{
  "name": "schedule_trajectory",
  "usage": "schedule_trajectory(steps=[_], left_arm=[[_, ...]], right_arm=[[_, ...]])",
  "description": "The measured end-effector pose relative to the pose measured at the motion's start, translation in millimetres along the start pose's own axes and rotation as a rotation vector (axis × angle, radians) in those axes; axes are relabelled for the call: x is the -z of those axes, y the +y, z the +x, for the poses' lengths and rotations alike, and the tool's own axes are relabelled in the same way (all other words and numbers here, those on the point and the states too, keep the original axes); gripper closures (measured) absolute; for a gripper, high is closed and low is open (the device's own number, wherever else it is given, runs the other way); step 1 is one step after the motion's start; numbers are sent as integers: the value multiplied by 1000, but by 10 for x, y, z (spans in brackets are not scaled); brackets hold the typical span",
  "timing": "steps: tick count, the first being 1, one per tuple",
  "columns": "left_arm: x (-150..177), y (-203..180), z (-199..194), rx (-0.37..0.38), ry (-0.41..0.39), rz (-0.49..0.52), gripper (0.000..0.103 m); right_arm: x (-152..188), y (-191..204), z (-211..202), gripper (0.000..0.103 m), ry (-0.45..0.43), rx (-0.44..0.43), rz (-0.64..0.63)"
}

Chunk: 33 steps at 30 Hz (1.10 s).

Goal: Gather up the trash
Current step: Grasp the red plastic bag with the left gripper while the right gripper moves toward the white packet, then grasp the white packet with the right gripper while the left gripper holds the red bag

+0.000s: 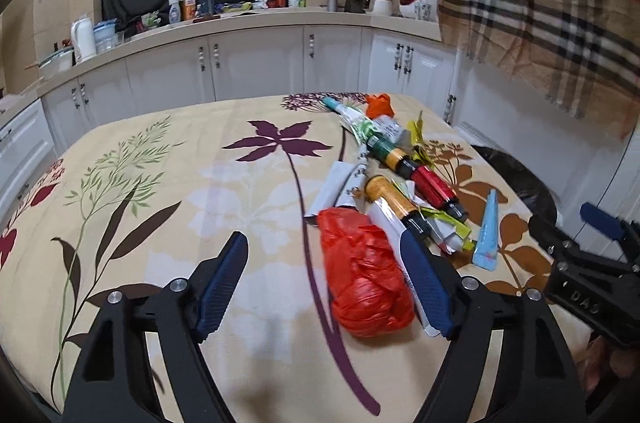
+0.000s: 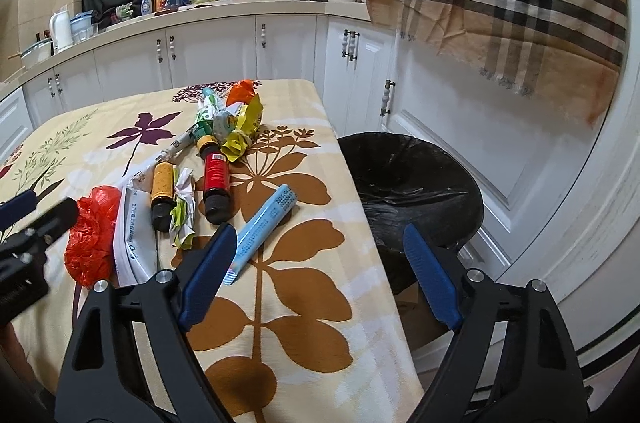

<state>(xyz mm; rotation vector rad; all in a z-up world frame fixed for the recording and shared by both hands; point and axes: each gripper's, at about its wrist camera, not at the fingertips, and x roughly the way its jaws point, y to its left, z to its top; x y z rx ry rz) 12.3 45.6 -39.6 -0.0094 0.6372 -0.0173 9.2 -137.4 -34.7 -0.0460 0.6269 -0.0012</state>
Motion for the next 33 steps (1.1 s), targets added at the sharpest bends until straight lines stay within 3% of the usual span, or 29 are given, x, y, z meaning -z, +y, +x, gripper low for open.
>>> schedule_trajectory(steps=[3,5,8,15,21,33], left_arm=[[30,-38,104,14,35,18,30],[43,-43,137,33,51,17,45],[75,-27,172,120,67,10,64],[102,26,91,99,49,19,70],[115,318,23,47,53,-30,71],[190,996,-114,-91,36,-116,71]], right_arm=[[8,-40,-2,20,2,-7,10],[12,-49,-6,20,2,-15,15],[13,-41,-11,20,1,-30,17],[7,123,-30,20,2,-77,-14],[-3,348,-67,22,2,-132,-58],[46,930,21,54,75,-273,-178]])
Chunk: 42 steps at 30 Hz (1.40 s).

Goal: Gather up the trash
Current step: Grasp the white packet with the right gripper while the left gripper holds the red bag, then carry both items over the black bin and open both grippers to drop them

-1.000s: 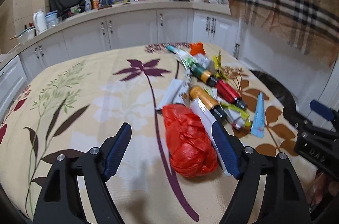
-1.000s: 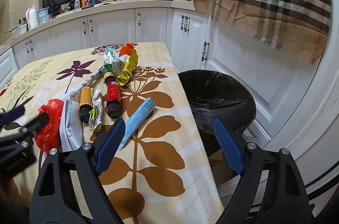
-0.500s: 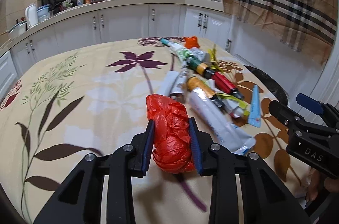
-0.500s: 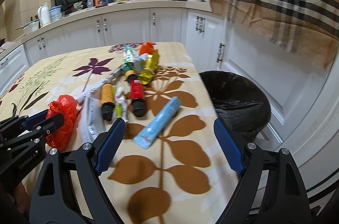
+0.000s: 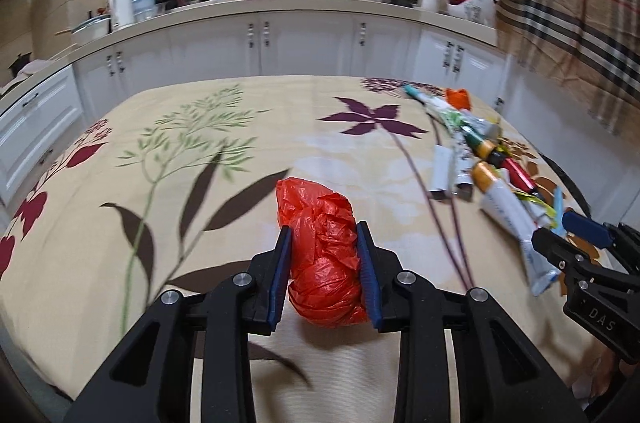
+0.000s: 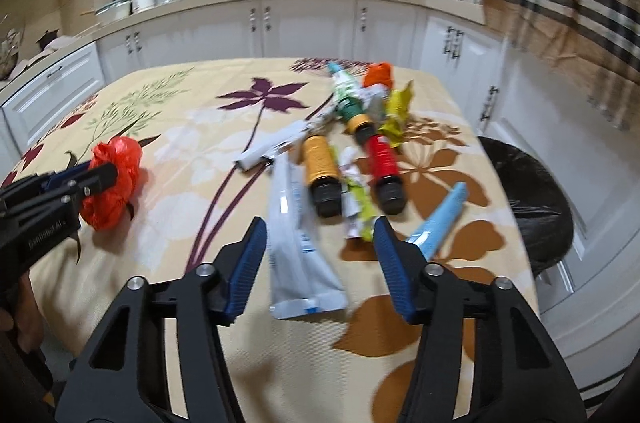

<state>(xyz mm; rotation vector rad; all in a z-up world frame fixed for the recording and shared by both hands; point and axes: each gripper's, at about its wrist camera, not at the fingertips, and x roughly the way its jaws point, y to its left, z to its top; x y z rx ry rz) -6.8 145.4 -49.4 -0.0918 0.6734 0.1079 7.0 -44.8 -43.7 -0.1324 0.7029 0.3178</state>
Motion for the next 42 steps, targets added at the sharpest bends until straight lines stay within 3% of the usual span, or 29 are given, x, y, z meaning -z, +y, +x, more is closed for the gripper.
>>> schedule_trajectory(steps=[5,7,8,9,15,22,32,42], left_arm=[[0,121,8,-5,3,-20,71],[-2,129,17,-2,3,-22,71],[-3,127,24,1,4,-23,71],[-3,128,29,3,4,-25,71],[-2,101,20,12,-1,-17,71],[-137,-95,-69,64,-40,7,72],[-566,-860,-20,212,-124,93,72],[-939,-1883,263,348,-158,222,72]], right_arm=[[22,107,107,54,55,-13,-36],[35,129,160,60,76,-11,-46],[40,138,179,70,85,-13,-48],[49,141,201,70,97,-17,-51],[52,154,159,72,84,-17,-63],[-81,42,-120,72,-10,-11,-36],[-307,-843,-285,72,-110,137,107],[-370,-1745,-12,72,-116,272,217]])
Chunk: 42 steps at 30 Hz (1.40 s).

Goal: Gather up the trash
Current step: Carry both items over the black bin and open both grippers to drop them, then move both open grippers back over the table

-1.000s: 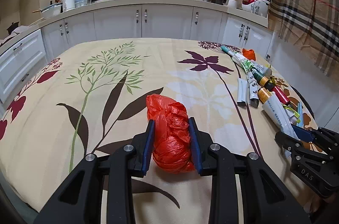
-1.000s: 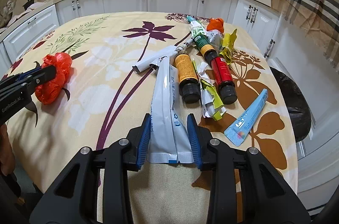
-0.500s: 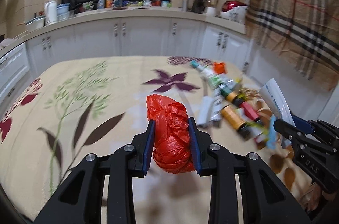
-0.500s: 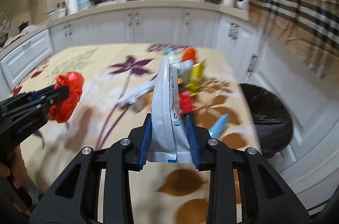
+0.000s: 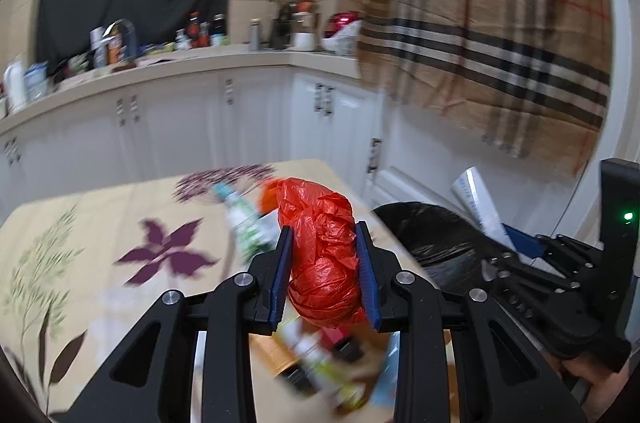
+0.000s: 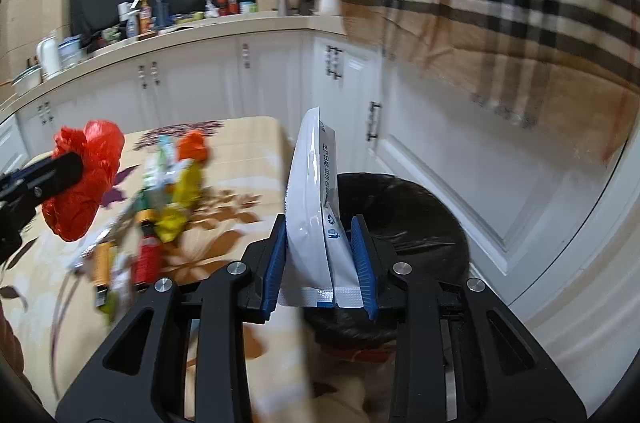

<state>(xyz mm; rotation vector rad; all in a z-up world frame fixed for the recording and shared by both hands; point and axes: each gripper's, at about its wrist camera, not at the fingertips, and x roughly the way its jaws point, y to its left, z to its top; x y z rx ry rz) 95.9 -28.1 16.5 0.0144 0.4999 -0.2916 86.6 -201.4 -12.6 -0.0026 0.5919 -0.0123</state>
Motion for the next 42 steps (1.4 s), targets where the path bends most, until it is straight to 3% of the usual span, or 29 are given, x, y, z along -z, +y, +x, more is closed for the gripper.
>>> schedule_trajectory(steps=[9,19,22,24,32,42], left_arm=[[-197,-520,785,81,94,84,72],[-256,-739,1404,85,182,129,71],[-254,-735,1529,79,211,119,66],[-256,-718,1552,74,213,115,63],[-321,-637,1414,46,170,113,53],[-387,-220,735,-19,77,51,42]], right_arm=[[-99,-439,523,72,30,52,67],[-109,-728,1037,71,76,69,112],[-88,-782,1159,68,89,81,122],[-81,-810,1217,63,96,89,129],[-102,-798,1117,62,92,99,132],[-141,-489,533,54,40,69,109]])
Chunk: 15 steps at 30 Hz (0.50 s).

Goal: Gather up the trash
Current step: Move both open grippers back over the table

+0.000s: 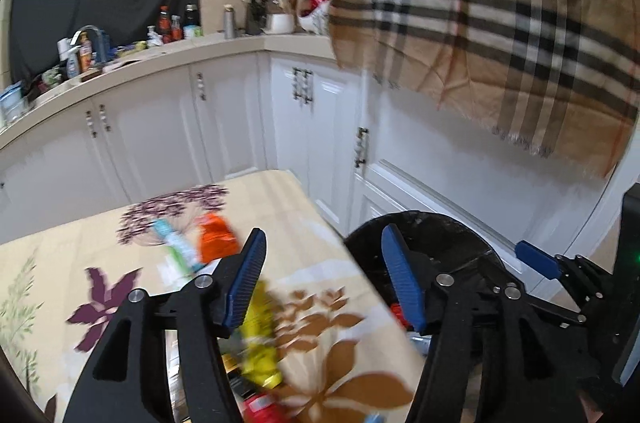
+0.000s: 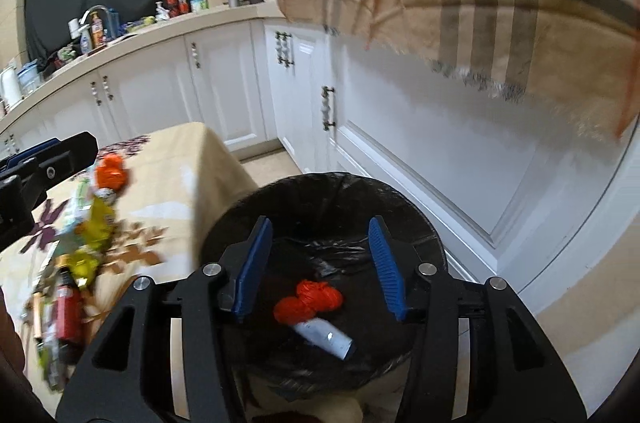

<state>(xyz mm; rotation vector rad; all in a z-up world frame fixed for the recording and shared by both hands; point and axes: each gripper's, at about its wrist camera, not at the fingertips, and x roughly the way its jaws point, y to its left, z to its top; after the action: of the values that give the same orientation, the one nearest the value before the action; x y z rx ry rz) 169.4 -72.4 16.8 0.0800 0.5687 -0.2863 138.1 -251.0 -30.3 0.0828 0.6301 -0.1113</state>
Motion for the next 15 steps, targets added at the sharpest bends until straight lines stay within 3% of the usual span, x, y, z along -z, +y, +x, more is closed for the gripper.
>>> schedule_trajectory(steps=[6,15], left_arm=[[202,356,-423,-90,-27,-27,39],[643,922,-838,-213,-6,-99,38]], right_arm=[[96,320,-391,53,-21,-50,-32],[406,817,-645,52,31,-119,-96]])
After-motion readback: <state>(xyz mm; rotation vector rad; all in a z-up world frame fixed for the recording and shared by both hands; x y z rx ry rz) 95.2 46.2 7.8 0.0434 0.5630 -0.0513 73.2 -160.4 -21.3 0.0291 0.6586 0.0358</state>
